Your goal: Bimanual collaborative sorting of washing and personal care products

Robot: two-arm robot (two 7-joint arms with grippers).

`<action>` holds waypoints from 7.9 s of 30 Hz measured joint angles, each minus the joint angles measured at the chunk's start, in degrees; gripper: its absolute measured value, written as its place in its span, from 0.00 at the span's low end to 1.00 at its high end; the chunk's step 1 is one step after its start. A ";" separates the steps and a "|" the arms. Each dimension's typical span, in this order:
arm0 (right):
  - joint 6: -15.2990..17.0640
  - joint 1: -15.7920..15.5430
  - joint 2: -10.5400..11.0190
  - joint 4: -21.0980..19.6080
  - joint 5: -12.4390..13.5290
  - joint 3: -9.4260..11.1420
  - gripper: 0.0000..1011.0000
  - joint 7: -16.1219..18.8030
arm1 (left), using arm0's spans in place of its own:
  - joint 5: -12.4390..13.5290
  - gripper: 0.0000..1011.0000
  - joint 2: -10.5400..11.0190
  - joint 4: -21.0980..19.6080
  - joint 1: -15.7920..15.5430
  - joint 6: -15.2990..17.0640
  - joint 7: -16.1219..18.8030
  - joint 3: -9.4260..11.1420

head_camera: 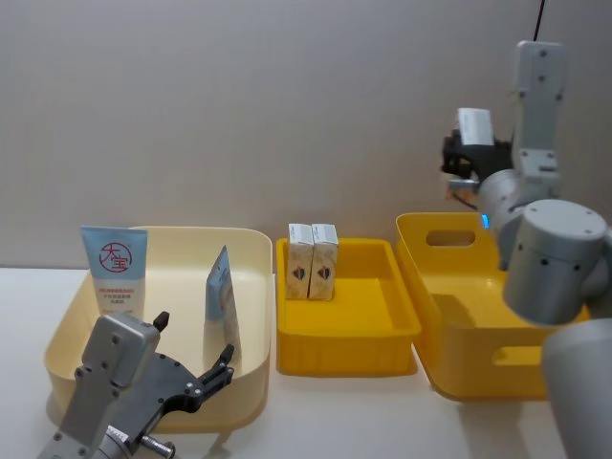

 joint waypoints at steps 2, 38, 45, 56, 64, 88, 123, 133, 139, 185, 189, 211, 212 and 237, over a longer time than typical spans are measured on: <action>0.27 0.17 0.47 0.03 -0.19 0.75 0.41 -0.46 | 0.00 0.99 0.00 0.00 0.00 0.00 0.00 0.00; 4.43 1.71 2.10 3.55 -0.74 4.59 0.99 -1.42 | -0.03 0.99 -0.06 0.00 -0.07 0.00 -0.11 -0.10; 4.55 1.75 2.13 3.65 -0.74 4.69 0.99 -1.46 | -1.75 0.99 -0.71 0.35 -1.14 0.08 -1.76 -0.77; 4.65 1.79 2.18 3.73 -0.74 4.75 0.99 -1.46 | -7.00 0.99 -2.99 2.51 -5.43 1.53 -7.31 -1.85; 4.67 1.81 2.18 3.76 -0.74 4.79 0.99 -1.45 | -9.17 0.99 -4.26 4.61 -7.88 3.36 -9.98 -2.06; 4.66 1.81 2.17 3.78 -0.73 4.79 0.99 -1.45 | -7.21 0.99 -6.44 11.53 -12.04 5.40 -9.91 -1.93; 4.66 1.80 2.17 3.78 -0.73 4.79 0.99 -1.45 | -5.69 0.66 -9.15 18.89 -15.10 1.19 -11.52 -2.40; 4.66 1.81 2.17 3.78 -0.73 4.79 0.99 -1.45 | -5.68 0.34 -9.29 19.28 -15.25 0.92 -11.68 -2.46; 4.66 1.80 2.17 3.78 -0.73 4.79 0.99 -1.45 | -5.68 0.19 -9.33 19.39 -15.29 0.84 -11.72 -2.47; 4.51 1.83 2.35 3.90 -0.82 4.59 0.99 -1.12 | -10.15 0.14 -10.39 12.99 -17.43 -2.87 -16.21 -7.00; 4.06 1.87 2.83 4.01 -0.99 3.93 0.99 0.08 | -12.16 0.14 -10.50 13.53 -18.91 -3.94 -18.71 -7.86; 3.85 0.32 8.29 0.71 -0.88 -1.77 0.99 15.28 | -16.64 0.14 -10.34 17.65 -22.49 -6.10 -22.60 -9.56; 3.97 0.26 8.53 0.60 -0.83 -1.96 0.99 15.90 | -16.71 0.14 -10.32 17.77 -22.52 -6.17 -22.61 -9.57; 3.44 -0.86 12.32 -2.06 3.54 -5.99 0.99 30.56 | -15.95 0.14 -9.20 18.93 -21.24 -5.29 -20.26 -10.77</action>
